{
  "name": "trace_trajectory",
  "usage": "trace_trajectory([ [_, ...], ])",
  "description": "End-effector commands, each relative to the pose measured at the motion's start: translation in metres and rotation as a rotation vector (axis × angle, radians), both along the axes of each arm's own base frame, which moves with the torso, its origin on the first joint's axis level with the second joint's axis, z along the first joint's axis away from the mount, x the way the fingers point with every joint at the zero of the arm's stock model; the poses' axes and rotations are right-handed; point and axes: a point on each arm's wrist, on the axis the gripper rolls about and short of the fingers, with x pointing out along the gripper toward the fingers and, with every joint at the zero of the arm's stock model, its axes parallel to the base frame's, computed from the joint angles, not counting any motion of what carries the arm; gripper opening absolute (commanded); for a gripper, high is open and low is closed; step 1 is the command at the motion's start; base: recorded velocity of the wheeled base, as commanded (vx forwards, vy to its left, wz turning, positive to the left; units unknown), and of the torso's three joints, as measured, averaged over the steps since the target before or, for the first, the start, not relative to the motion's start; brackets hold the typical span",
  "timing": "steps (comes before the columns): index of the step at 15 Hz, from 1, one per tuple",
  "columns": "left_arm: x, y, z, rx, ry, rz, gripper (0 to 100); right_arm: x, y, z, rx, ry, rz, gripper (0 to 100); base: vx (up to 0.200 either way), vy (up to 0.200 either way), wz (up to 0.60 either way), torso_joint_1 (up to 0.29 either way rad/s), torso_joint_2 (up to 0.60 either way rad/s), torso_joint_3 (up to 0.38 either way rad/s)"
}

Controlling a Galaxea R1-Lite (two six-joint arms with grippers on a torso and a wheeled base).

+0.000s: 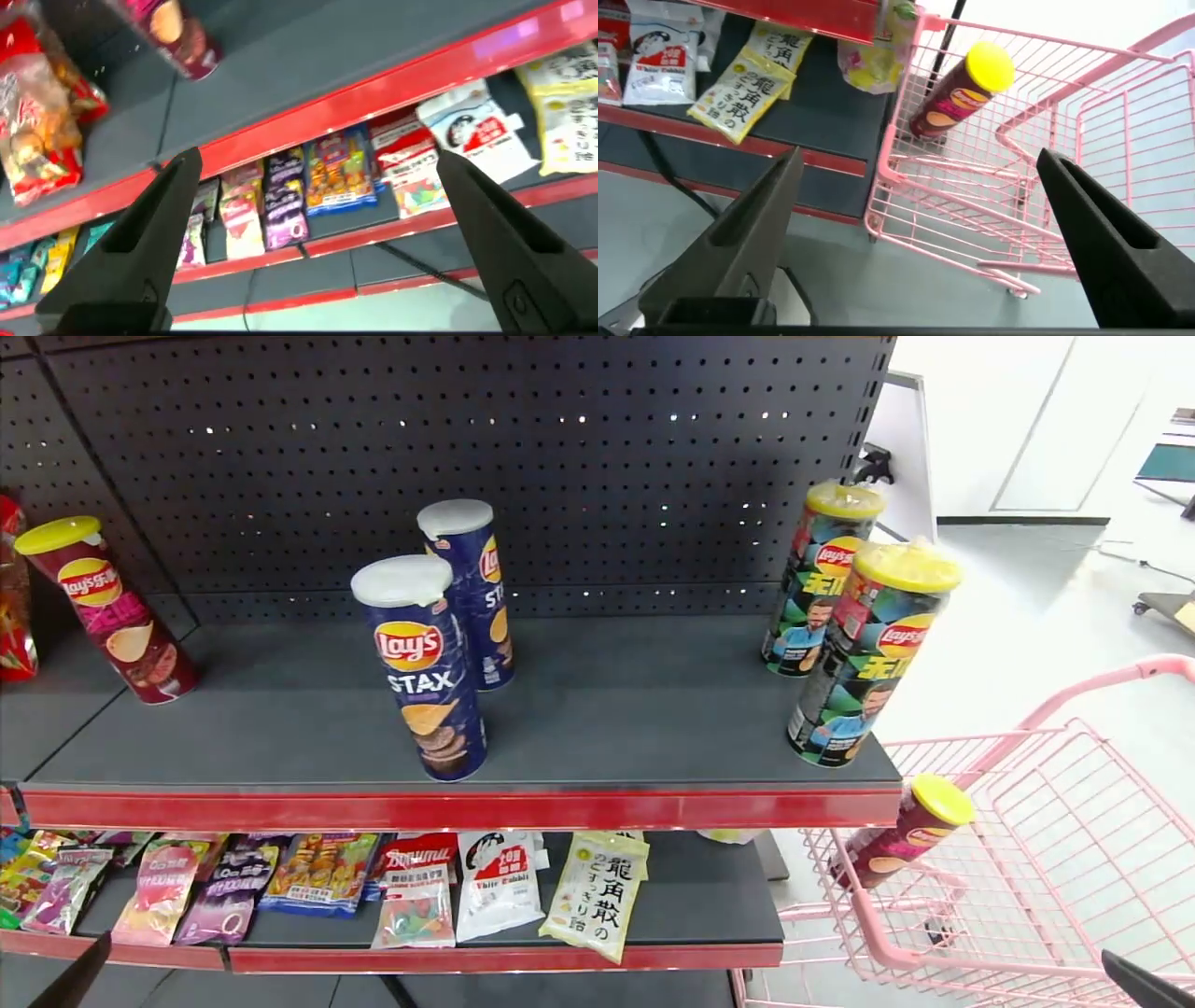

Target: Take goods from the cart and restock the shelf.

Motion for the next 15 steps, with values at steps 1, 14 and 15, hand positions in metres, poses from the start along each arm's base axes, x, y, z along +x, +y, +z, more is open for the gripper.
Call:
trace_trajectory([
  [1, -0.007, 0.001, -0.003, 0.002, -0.027, -0.072, 100, 0.001, 0.000, -0.001, -0.005, 0.006, 0.005, 100, 0.000, 0.000, 0.00, 0.000, 0.00, 0.000],
  [14, -0.036, 0.003, -0.033, -0.364, -0.070, -0.373, 100, 0.002, 0.000, -0.001, -0.023, 0.009, 0.019, 100, 0.000, 0.000, -0.14, -0.001, 0.00, 0.000],
  [15, -0.036, 0.003, -0.036, -0.364, -0.069, -0.374, 100, 0.002, 0.000, -0.001, -0.023, 0.009, 0.019, 100, 0.000, 0.000, -0.60, 0.007, 0.00, 0.002],
])
